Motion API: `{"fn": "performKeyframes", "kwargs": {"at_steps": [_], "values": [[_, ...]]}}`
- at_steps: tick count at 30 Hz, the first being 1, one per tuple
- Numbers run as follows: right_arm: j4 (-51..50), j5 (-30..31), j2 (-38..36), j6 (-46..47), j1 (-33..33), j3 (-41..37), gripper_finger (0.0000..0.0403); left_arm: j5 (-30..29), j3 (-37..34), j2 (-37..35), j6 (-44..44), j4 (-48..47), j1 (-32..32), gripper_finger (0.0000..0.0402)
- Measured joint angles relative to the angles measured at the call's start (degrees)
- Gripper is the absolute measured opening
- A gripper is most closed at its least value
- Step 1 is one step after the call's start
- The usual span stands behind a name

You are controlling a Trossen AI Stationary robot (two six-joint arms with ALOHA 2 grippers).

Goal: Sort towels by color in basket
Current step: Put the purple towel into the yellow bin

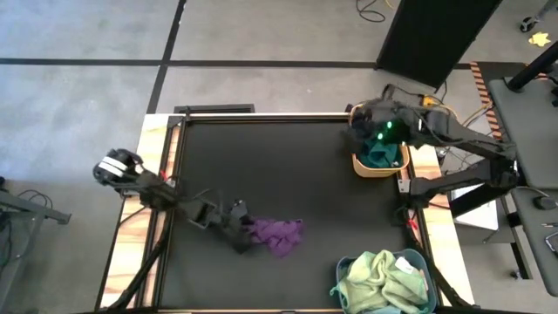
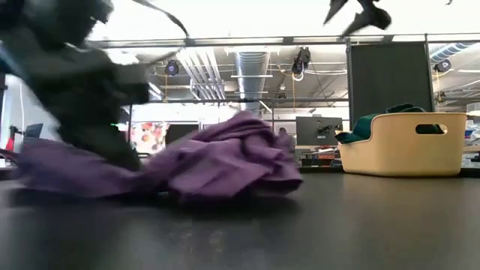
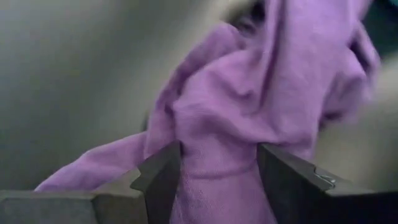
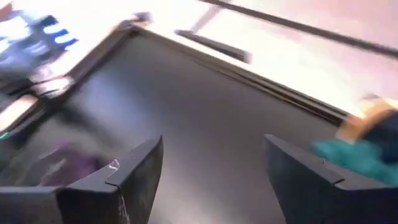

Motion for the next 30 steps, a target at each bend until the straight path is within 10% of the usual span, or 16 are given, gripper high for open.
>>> {"fn": "performKeyframes", "kwargs": {"at_steps": [12, 30], "values": [[5.79, -1.18, 12.38, -1.24, 26.53, 0.28, 0.0238, 0.66, -0.05, -8.26, 14.13, -1.52, 17.82, 0.0182], [24.96, -0.42, 39.51, -12.01, 25.85, 0.24, 0.0319, 0.38, 0.00, -41.17, 12.33, -9.96, 1.83, 0.0156]]}}
